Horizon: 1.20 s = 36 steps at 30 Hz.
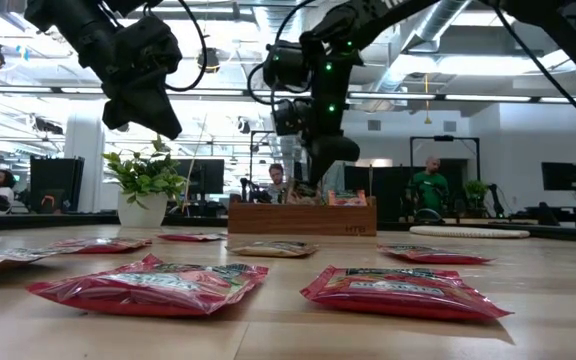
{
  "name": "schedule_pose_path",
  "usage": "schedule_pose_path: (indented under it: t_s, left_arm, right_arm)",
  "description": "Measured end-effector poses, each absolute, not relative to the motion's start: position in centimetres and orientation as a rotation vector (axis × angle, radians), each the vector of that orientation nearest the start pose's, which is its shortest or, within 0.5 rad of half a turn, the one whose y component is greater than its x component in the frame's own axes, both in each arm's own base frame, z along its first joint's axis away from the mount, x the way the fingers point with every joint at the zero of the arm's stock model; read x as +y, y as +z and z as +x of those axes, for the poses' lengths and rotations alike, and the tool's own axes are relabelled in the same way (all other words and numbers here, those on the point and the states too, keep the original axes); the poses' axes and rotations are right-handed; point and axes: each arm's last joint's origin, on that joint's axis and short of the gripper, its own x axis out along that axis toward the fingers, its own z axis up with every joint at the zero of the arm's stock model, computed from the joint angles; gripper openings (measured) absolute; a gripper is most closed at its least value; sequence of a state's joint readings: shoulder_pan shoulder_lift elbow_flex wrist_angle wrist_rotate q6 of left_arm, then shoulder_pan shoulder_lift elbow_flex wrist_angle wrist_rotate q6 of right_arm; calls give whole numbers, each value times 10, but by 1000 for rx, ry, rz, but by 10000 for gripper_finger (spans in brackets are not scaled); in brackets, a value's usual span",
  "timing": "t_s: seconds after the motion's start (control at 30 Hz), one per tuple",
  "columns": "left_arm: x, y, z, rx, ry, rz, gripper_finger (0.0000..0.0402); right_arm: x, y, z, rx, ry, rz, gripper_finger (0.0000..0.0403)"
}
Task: Pick & Place Tea
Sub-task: Put the right brown tea bag into the middle section of the wooden organizer, then put the middle brown tea bag into the middle section of the wooden organizer
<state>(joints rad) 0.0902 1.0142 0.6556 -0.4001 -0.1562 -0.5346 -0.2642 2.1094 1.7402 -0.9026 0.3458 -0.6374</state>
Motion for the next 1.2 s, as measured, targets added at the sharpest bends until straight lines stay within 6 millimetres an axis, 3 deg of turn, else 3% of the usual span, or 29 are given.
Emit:
schedule_pose_path:
  t_s: [0.37,0.67,0.93,1.2]
  left_arm:
    - [23,232,200,670,433,-490,60]
    - [23,232,200,668,437,-500,60]
    - [23,232,200,663,439,-508,60]
    - [23,232,201,659,442,-519,60]
  right_arm:
    - [-124,208,418,1394,-64,-639,6]
    - [-126,208,418,1396,-63,-648,69]
    - [-133,214,424,1387,-297,-770,108]
    - [-130,214,423,1399,-294,-781,109]
